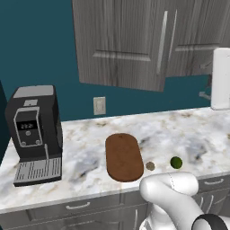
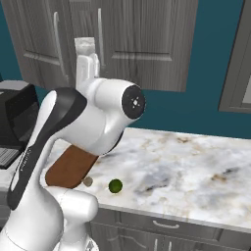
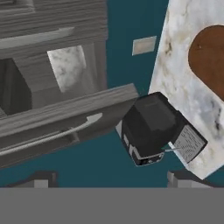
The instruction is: Open the cabinet. Place the bowl and condiment on the counter. Then place the lime and garlic on the cutting board.
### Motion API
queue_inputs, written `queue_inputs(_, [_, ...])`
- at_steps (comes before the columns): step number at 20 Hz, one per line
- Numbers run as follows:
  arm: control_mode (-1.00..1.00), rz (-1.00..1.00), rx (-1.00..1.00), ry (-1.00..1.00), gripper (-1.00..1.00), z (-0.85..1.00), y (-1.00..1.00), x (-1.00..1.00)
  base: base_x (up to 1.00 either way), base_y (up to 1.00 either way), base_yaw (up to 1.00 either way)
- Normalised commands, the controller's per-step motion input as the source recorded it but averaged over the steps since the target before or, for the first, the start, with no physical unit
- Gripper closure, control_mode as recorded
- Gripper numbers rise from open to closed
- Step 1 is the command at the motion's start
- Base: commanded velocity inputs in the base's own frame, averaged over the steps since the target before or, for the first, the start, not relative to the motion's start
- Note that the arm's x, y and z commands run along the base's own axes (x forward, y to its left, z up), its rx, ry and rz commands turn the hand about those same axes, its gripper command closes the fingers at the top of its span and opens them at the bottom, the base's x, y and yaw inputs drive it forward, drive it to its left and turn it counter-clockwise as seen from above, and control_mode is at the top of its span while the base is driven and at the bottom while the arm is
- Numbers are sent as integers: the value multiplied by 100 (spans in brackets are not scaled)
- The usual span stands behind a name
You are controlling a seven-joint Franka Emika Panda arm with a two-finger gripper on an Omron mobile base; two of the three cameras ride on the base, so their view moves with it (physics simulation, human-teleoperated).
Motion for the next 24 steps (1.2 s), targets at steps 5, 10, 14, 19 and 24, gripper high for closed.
queue_inputs(5, [-100, 23, 1, -1, -100, 0, -6, 32, 0, 0, 0])
queue_inputs(10, [-100, 22, 0, -8, -100, 0, -1, 45, 0, 0, 0])
queue_inputs(14, [-100, 8, 0, -22, -100, 0, -1, 27, 0, 0, 0])
queue_inputs(19, [-100, 0, 0, -26, -100, 0, 0, 30, 0, 0, 0])
queue_inputs(24, [-100, -4, 0, -20, -100, -1, 10, 46, 0, 0, 0])
